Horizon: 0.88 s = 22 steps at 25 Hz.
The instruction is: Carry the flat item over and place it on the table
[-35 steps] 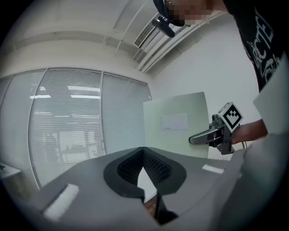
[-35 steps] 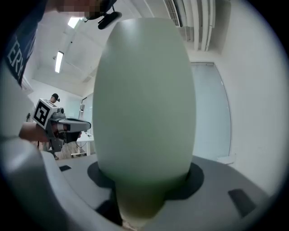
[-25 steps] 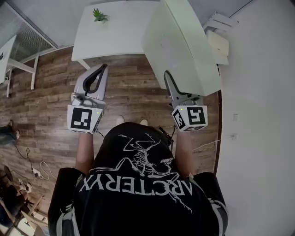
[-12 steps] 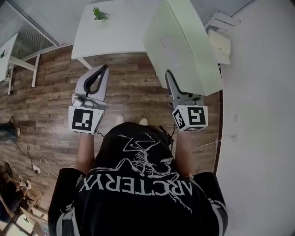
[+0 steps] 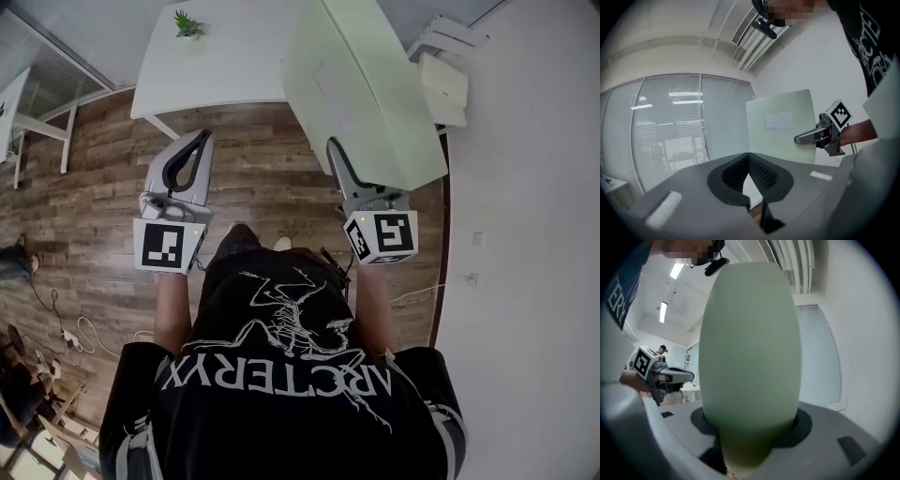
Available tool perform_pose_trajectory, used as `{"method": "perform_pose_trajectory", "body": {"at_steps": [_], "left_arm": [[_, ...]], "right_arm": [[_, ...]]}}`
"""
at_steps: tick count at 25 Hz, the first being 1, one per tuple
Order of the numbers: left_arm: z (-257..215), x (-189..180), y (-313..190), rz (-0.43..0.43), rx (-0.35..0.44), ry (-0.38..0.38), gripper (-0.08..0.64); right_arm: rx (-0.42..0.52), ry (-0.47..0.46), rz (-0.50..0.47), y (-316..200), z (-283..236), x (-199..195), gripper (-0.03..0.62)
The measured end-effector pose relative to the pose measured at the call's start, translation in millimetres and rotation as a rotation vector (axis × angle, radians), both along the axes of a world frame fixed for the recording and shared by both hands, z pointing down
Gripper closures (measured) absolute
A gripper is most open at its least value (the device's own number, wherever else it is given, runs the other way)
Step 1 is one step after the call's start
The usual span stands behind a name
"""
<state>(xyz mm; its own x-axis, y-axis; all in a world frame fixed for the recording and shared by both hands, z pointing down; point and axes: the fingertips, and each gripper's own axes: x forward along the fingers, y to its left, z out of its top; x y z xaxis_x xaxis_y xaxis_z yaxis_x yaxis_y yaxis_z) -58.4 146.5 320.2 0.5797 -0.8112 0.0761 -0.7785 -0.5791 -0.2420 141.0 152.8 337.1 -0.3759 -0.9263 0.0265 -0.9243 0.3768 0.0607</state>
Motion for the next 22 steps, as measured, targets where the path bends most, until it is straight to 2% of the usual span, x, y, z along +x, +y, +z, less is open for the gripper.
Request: {"method": "perform_pose_trajectory", "body": {"at_steps": [4, 9, 13, 18, 22], "left_arm": [[7, 2, -20, -0.007, -0.018, 0.000, 0.549], [16, -6, -75, -0.011, -0.021, 0.008, 0.549], [26, -24, -144, 0.003, -0.026, 0.007, 0.549], [15, -47, -244, 0.053, -0.030, 0.017, 0.549], [11, -67, -308, 0.075, -0.041, 0.018, 0.549]], "right_arm": [[-0.013, 0.003, -0.013, -21, 6, 1, 0.324], [-0.024, 0.011, -0.025, -74, 14, -10, 0.324], [-0.036, 0.045, -0.023, -136, 21, -31, 0.324], [-0.068, 0.018, 0.015, -229, 19, -58, 0.324], [-0.047, 0.056, 0.055, -290, 3, -74, 0.324]]}}
